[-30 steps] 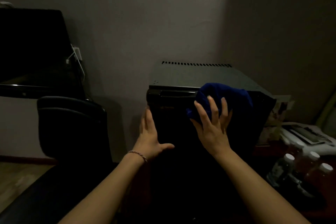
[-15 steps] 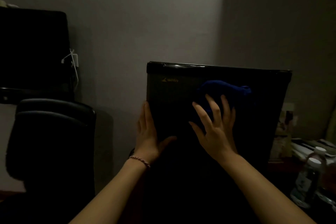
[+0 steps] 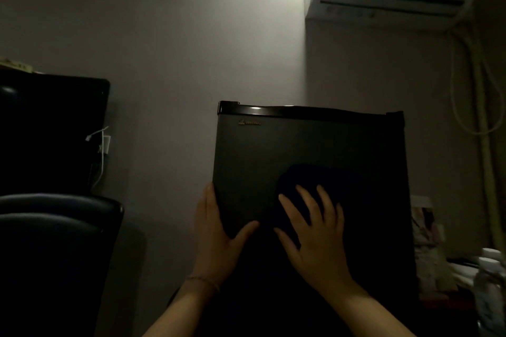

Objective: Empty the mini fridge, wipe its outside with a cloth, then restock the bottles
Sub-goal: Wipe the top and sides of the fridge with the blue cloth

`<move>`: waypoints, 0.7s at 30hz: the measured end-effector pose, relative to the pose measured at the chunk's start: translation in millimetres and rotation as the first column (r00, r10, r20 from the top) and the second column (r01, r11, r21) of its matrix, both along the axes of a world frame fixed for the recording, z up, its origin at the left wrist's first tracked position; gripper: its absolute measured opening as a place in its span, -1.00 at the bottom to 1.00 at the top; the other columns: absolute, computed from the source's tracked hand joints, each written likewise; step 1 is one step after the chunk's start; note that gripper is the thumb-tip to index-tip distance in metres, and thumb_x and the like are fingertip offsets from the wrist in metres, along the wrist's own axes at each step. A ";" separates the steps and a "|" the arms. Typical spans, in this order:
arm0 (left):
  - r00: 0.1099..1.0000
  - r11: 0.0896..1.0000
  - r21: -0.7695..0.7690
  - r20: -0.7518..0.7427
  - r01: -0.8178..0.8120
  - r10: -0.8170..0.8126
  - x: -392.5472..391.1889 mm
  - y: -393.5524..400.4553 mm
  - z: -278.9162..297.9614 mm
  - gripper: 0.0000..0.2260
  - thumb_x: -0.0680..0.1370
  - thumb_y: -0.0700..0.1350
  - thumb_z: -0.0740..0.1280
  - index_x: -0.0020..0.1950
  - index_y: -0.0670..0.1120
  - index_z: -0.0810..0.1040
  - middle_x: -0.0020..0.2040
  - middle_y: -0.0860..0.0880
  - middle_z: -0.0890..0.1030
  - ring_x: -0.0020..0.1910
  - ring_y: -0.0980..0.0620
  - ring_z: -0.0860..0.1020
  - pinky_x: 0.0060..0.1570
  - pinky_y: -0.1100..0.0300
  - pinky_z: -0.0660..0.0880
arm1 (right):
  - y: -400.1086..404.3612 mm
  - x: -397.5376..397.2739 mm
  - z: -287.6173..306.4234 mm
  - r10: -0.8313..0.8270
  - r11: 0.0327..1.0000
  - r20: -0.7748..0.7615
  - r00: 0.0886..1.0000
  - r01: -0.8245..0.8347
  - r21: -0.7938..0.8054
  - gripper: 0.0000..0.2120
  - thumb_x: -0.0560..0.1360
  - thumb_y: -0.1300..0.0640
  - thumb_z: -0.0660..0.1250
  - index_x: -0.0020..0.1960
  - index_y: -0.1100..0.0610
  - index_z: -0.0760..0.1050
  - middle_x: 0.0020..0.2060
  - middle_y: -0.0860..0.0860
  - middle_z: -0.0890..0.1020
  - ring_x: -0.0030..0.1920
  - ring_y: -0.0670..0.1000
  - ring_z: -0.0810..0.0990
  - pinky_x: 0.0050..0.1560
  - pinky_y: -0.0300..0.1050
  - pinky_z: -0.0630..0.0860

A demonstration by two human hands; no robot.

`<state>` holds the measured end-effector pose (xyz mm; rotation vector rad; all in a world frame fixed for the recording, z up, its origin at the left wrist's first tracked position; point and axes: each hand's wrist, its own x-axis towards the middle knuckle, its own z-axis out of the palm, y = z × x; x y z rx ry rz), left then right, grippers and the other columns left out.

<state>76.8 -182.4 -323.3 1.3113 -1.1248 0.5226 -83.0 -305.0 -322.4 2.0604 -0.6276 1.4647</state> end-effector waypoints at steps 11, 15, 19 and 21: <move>0.997 0.991 -0.131 -0.066 0.031 -0.040 5.5 -3.5 -13.0 -0.50 0.66 -0.10 0.19 0.55 0.09 0.09 0.47 0.20 0.20 0.41 0.38 0.17 0.42 0.39 0.13 | 7.9 24.5 33.6 0.097 0.971 -0.091 0.991 -0.114 -0.211 -0.45 0.57 -0.24 0.14 0.53 -0.16 0.24 0.53 0.02 0.28 0.56 0.19 0.16 0.43 0.39 0.14; 0.983 0.982 -0.172 -0.153 0.078 -0.105 8.4 -6.1 -20.7 -0.61 0.69 -0.10 0.10 0.50 0.17 0.18 0.44 0.24 0.30 0.33 0.46 0.28 0.36 0.46 0.21 | 21.0 48.5 76.8 0.063 0.953 -0.169 0.984 -0.110 -0.284 -0.45 0.57 -0.26 0.12 0.52 -0.15 0.25 0.56 0.05 0.24 0.56 0.19 0.13 0.45 0.37 0.12; 0.975 0.991 -0.098 -0.191 0.095 -0.112 11.0 -9.8 -39.1 -0.58 0.68 0.03 0.10 0.55 0.08 0.25 0.43 0.15 0.40 0.33 0.28 0.38 0.41 0.18 0.34 | 29.1 63.4 104.2 0.051 0.954 -0.171 0.984 -0.098 -0.283 -0.43 0.57 -0.29 0.08 0.54 -0.16 0.23 0.58 0.05 0.19 0.58 0.21 0.07 0.47 0.39 0.06; 0.972 0.991 -0.062 -0.199 0.118 -0.128 10.3 -6.6 -41.6 -0.58 0.66 0.08 0.13 0.53 0.11 0.26 0.36 0.22 0.42 0.26 0.39 0.39 0.36 0.26 0.37 | 34.3 70.2 115.1 0.055 0.954 -0.173 0.983 -0.103 -0.282 -0.43 0.57 -0.30 0.08 0.55 -0.16 0.23 0.59 0.06 0.16 0.58 0.22 0.04 0.47 0.42 0.02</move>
